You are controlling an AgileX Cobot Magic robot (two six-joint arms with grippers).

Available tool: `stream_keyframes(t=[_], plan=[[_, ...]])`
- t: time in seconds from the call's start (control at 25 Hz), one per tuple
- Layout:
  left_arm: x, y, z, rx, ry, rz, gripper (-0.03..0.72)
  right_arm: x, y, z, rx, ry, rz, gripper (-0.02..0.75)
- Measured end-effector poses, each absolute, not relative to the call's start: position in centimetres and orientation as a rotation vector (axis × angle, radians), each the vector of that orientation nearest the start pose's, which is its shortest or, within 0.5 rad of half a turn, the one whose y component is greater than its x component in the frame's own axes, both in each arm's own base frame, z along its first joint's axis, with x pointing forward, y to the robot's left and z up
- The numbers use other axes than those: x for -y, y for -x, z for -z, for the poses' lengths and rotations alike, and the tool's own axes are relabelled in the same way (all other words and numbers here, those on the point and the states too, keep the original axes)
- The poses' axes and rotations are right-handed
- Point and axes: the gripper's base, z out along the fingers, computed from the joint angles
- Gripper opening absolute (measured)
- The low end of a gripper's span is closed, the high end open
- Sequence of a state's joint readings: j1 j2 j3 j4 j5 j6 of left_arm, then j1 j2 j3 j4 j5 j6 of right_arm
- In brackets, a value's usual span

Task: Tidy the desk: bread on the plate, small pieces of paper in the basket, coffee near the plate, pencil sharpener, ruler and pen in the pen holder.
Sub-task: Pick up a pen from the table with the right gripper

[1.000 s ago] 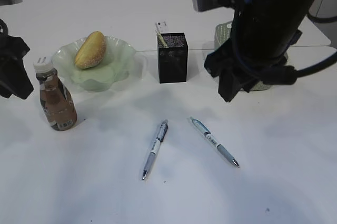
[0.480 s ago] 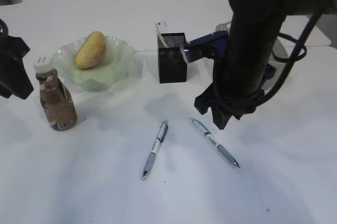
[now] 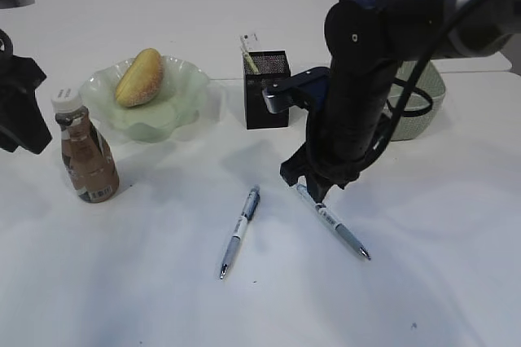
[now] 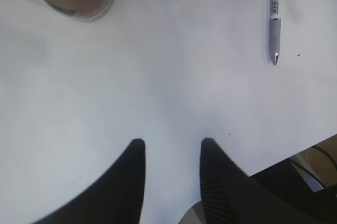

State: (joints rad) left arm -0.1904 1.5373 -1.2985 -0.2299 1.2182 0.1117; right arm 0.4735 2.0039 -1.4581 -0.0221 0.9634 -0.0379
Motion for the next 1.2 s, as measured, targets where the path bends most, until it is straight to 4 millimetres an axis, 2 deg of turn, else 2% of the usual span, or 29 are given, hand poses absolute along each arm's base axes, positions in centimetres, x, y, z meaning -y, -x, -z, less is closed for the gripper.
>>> stream_keyframes(t=[0.36,0.76,0.96,1.04,1.2], plan=[[7.6,-29.0,-30.3,-2.909,-0.357,0.341,0.244,-19.3,-38.5,-16.0,-2.887,0.791,0.012,0.352],[7.6,-29.0,-30.3,-2.909,-0.358,0.338,0.244,-19.4,-39.1,-13.0,-2.934,0.849,0.071,0.352],[7.5,-29.0,-30.3,-2.909,-0.359,0.335,0.244,-19.2,-39.4,-13.0,-2.909,0.862,0.065,0.316],[7.5,-29.0,-30.3,-2.909,-0.359,0.335,0.244,-18.8,-39.6,-13.0,-2.909,0.863,0.055,0.265],[7.5,-29.0,-30.3,-2.909,-0.359,0.335,0.244,-18.9,-39.7,-13.2,-2.906,0.866,0.029,0.25]])
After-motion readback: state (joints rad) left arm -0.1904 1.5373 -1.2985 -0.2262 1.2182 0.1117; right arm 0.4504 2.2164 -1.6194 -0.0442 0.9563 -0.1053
